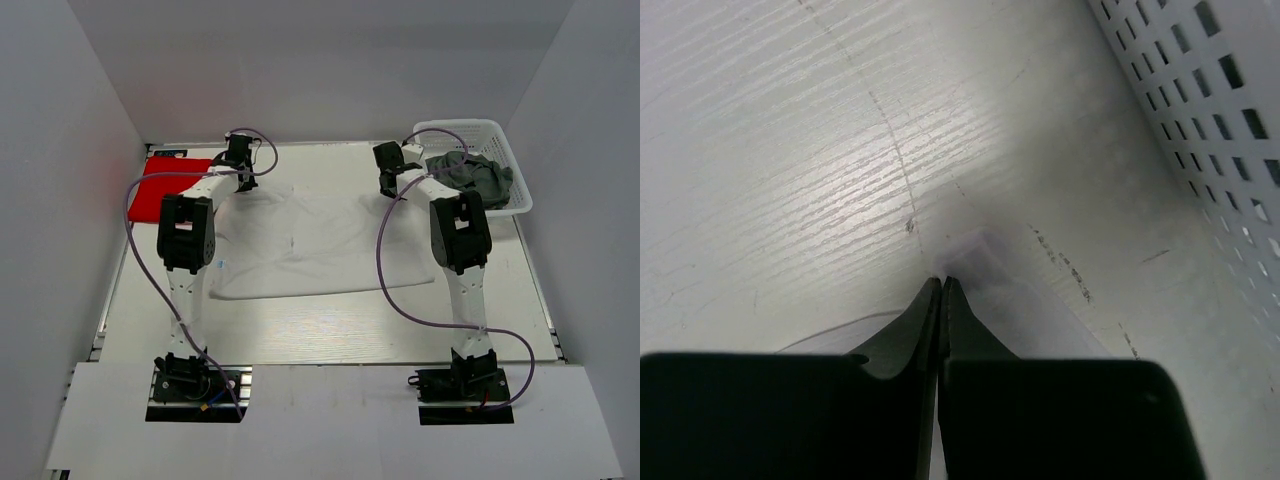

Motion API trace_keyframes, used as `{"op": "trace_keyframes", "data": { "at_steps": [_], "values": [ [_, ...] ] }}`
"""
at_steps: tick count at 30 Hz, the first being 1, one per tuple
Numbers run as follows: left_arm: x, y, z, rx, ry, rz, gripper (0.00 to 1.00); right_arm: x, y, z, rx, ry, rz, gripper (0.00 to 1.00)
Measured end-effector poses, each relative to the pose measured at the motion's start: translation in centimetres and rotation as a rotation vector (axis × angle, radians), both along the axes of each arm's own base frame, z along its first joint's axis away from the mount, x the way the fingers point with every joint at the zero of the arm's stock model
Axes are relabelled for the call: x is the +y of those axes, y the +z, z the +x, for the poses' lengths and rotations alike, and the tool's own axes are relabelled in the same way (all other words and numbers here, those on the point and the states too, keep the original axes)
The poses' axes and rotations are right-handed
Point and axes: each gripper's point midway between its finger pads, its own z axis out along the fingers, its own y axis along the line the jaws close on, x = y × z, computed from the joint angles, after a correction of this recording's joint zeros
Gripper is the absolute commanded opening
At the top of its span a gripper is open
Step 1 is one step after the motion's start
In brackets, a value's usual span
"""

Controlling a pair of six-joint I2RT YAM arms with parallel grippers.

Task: Fold and stack the t-shirts
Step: Grap the side of the flattened tshirt furthest away from the robot with both arms

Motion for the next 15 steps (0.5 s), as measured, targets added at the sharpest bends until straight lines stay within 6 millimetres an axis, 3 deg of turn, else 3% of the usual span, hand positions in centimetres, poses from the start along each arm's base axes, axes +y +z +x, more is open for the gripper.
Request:
{"op": "trace_keyframes", "data": {
  "at_steps": [4, 8, 15],
  "values": [
    [0.1, 1.6, -0.7, -0.027, 0.002, -0.007, 0.0, -0.1, 0.1, -0.4, 0.004, 0.01, -0.008, 0.0],
    [0.3, 3.5, -2.2, -0.059, 0.011, -0.02, 0.0, -0.6, 0.6, -2.2, 0.02, 0.015, -0.016, 0.0],
    [0.6, 5.9, -5.8, -0.1, 0.071, -0.041, 0.0, -1.3, 3.7, -5.5, -0.024, 0.042, -0.001, 0.0]
  ]
}}
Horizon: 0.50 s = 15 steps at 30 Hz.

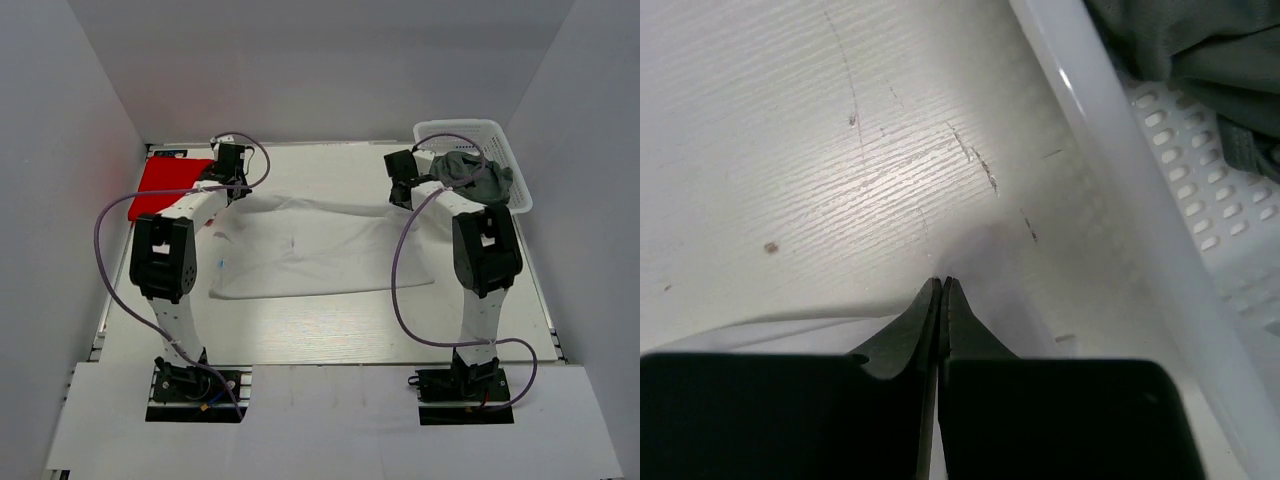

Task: Fold and stack the t-shirts
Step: Fold the other side of the tshirt into a rectangle

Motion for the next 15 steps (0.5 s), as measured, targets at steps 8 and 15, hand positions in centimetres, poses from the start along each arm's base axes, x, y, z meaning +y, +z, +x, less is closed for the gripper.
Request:
{"op": "trace_keyframes", "data": {
  "at_steps": [8, 15],
  "values": [
    [1.3, -0.6, -8.0, 0.03, 0.095, -0.057, 0.0, -0.1, 2.2, -2.2, -0.061, 0.023, 0.03, 0.0],
    [2.3, 1.5, -13.8, -0.045, 0.163, -0.129, 0.0, -0.4, 1.7, -4.1, -0.045, 0.035, 0.036, 0.0]
  ]
}}
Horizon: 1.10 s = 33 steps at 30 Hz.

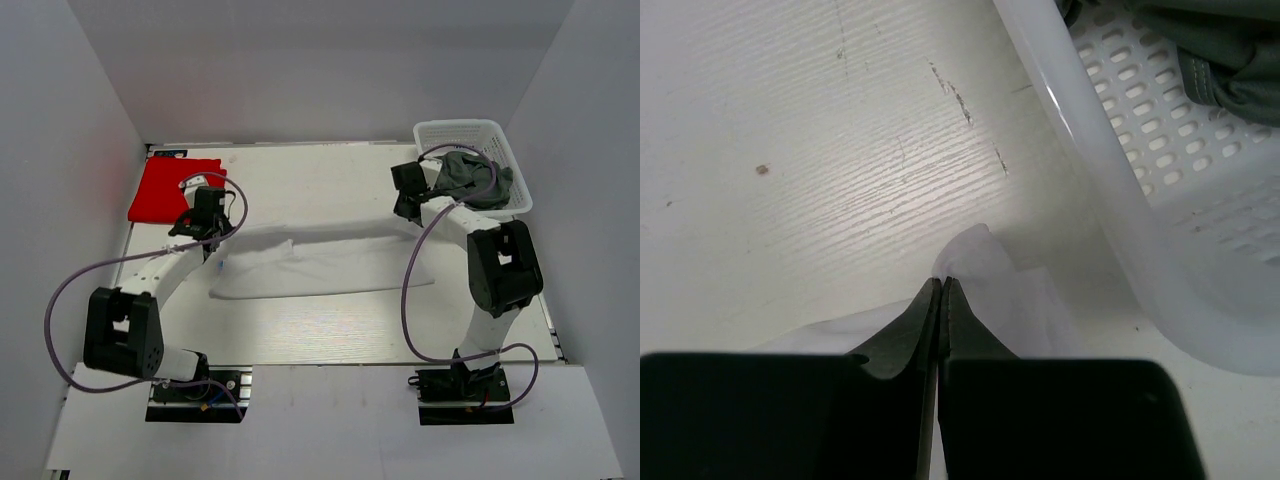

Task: Fold and stack the t-shirts
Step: Fold the other side of the tshirt into a rectangle

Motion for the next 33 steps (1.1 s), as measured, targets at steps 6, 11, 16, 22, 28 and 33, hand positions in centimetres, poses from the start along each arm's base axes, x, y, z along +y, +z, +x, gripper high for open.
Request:
{"op": "trace_keyframes", "data": {
  "at_steps": [6, 11, 16, 22, 28, 33],
  "values": [
    [-0.2, 0.9, -1.2, -0.051, -0.003, -0.042, 0.0, 0.1, 1.0, -0.7, -0.027, 0.01, 0.018, 0.0],
    [-0.9, -1.4, -2.6, 0.001, -0.023, -0.078, 0.0, 0.0, 0.2, -1.9, -0.014, 0.019, 0.03, 0.06],
    [-0.9, -4.8, -6.6, 0.169, 0.043, -0.136, 0.6, -1.1, -3.1, -5.6, 0.064, -0.027, 0.031, 0.67],
    [-0.3, -4.9, -11.3, 0.274, 0.153, -0.182, 0.99, -3.2, -2.9, -11.7, 0.096, -0.063, 0.032, 0.9],
    [-1.5, 0.3, -9.9, 0.09, 0.105, -0.279, 1.0, -1.1, 2.7, -10.1, -0.093, 0.025, 0.126, 0.9],
    [-3.5, 1.5, -7.1, 0.034, 0.023, -0.343, 1.0, 2.5, 1.5, -8.6, -0.062, 0.173, 0.157, 0.9]
  ]
}}
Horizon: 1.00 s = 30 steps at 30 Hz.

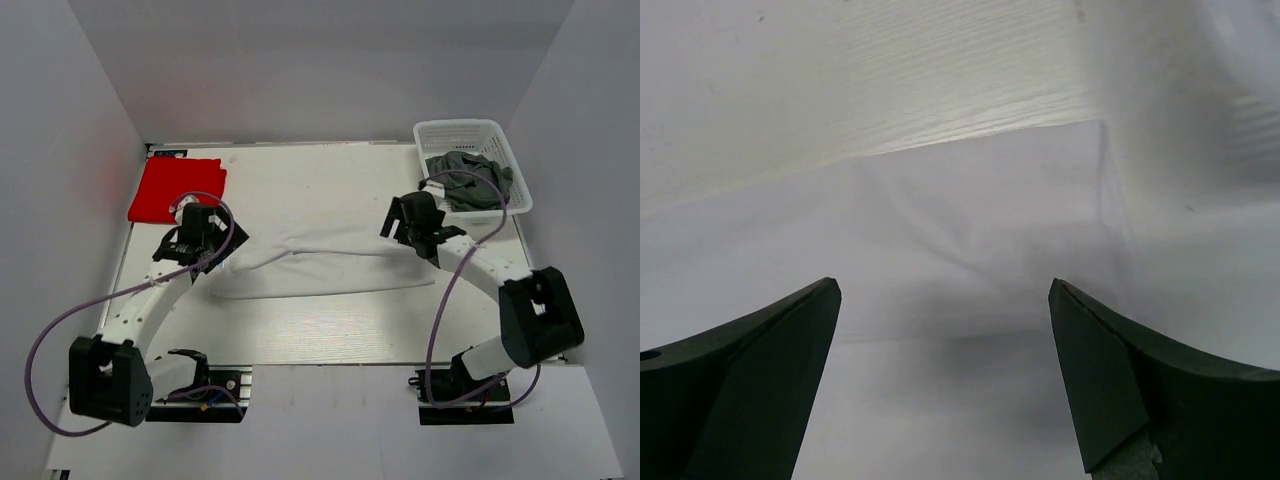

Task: Fold and stack the t-shirts
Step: Rotate the tshirt 90 degrees

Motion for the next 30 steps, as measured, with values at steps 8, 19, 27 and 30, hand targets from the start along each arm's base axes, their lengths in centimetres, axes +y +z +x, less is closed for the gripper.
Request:
{"op": "trace_keyframes", "data": {
  "at_steps": [8, 19, 27, 30],
  "values": [
    [-4.1, -6.7, 4.7, 0.198, -0.159, -0.068, 1.0, 2.3, -5.1, 1.9, 0.149, 0.059, -0.035, 0.9],
    [-5.5, -8.9, 7.6, 0.285, -0.213, -0.076, 1.0, -4.3, -4.2, -4.6, 0.207, -0.176, -0.125, 0.9],
    [-5.9, -9.1, 10.5, 0.318, -0.227, -0.055, 1.0, -1.8, -2.3, -3.1, 0.085, -0.001, -0.052, 0.9],
    [-6.2, -9.1, 12.3, 0.314, -0.237, -0.046, 1.0, 0.5, -3.4, -2.4, 0.059, 0.124, 0.001, 0.9]
  ]
}}
